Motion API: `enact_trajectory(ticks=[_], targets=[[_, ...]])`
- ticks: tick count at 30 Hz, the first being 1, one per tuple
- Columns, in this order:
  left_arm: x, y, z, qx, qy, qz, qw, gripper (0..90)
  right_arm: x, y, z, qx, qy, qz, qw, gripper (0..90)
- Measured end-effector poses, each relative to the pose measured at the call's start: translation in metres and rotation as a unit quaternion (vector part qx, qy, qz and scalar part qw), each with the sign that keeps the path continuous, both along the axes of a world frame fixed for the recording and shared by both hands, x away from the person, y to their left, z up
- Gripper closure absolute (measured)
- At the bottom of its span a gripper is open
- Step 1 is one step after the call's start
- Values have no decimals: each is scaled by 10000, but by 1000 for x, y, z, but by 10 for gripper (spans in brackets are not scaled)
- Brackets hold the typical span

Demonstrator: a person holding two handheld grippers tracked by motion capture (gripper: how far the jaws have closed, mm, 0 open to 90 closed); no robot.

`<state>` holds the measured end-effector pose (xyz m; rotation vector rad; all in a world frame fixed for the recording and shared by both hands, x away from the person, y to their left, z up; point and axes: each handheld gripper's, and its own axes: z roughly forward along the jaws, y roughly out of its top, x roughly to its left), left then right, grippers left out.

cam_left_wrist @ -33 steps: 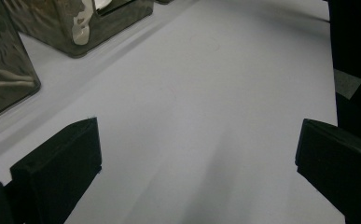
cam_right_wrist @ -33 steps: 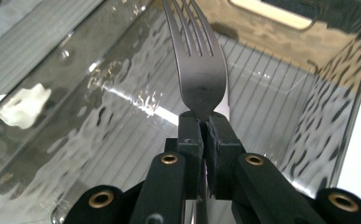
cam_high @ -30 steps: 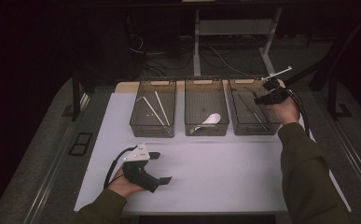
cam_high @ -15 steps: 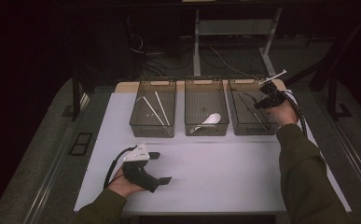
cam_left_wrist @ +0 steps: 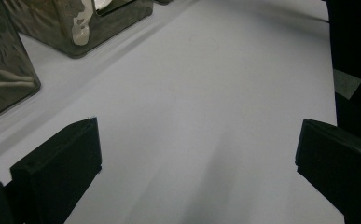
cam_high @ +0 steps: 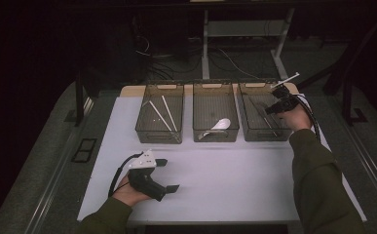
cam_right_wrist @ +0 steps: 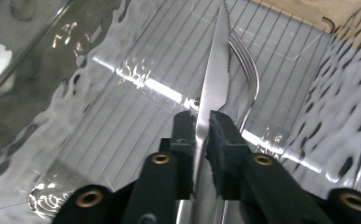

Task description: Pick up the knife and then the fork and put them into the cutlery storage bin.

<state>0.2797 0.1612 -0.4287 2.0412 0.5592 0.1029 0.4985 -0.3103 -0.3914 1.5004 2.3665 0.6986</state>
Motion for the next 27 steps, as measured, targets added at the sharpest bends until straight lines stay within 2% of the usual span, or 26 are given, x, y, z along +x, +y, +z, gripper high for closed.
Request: enact_trajectory(ticks=[9, 11, 13, 15, 18, 24, 27], targets=[[0, 0, 1, 0, -20, 9, 10000, 0, -2, -5, 7, 455, -97, -53, 9989, 565], [0, 1, 1, 4, -28, 9, 10000, 0, -3, -7, 9, 648, -124, -92, 9978, 528], [0, 1, 1, 16, -25, 2, 10000, 0, -3, -8, 10, 847, -95, -73, 9963, 444], [0, 1, 1, 27, -27, 2, 10000, 0, -5, -6, 12, 842, -141, -64, 9963, 425], [0, 1, 1, 1, -22, 27, 10000, 0, -11, -5, 16, 931, -339, -1, 9951, 374], [2, 3, 2, 21, -48, 57, 10000, 0, -20, -5, 19, 998, -573, 18, 9934, 342], [3, 3, 2, 4, -53, 73, 10000, 0, -27, -4, 19, 925, -689, 51, 9933, 322]])
